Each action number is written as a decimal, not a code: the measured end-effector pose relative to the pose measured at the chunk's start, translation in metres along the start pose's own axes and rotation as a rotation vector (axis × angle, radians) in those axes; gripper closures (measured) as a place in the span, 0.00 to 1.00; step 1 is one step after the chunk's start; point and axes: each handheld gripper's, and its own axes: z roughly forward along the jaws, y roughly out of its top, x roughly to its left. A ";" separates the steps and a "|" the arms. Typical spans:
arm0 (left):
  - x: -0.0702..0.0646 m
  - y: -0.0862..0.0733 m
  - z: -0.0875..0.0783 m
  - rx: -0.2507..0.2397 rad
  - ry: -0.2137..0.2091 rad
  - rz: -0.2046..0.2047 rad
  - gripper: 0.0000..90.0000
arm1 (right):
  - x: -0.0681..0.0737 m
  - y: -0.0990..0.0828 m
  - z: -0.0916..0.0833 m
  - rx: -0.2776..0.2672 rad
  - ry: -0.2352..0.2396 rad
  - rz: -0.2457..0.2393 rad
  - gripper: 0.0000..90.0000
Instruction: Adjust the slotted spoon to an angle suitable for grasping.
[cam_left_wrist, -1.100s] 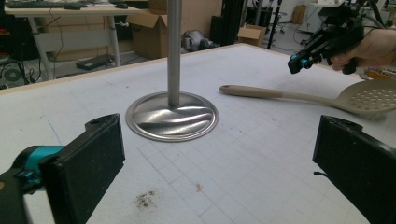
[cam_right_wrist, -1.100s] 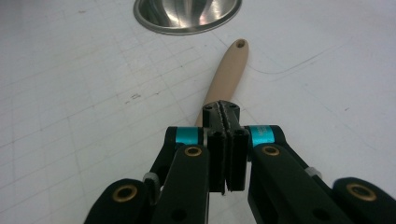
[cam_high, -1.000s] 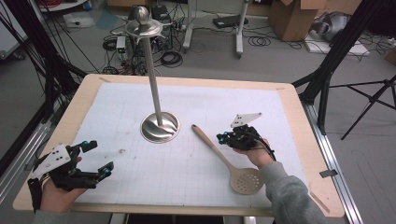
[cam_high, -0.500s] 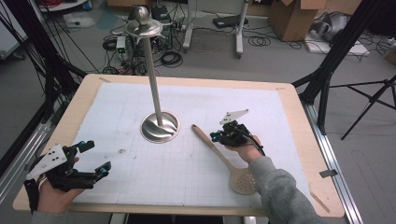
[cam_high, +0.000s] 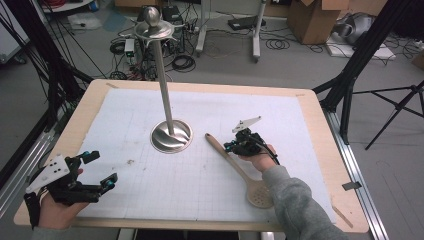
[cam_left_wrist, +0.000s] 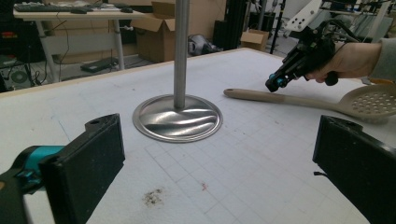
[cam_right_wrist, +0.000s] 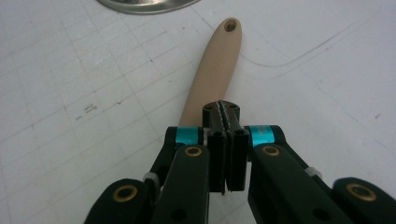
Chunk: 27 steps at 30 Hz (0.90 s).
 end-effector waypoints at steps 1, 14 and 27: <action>0.000 0.000 0.000 0.000 0.000 -0.001 0.03 | 0.000 0.000 0.001 0.003 0.001 -0.002 1.00; 0.000 0.000 0.000 0.000 0.000 0.000 0.03 | 0.006 0.000 0.009 0.032 0.068 -0.043 1.00; 0.000 0.000 -0.001 -0.003 0.003 0.000 0.03 | 0.023 0.010 0.016 0.056 0.184 -0.196 1.00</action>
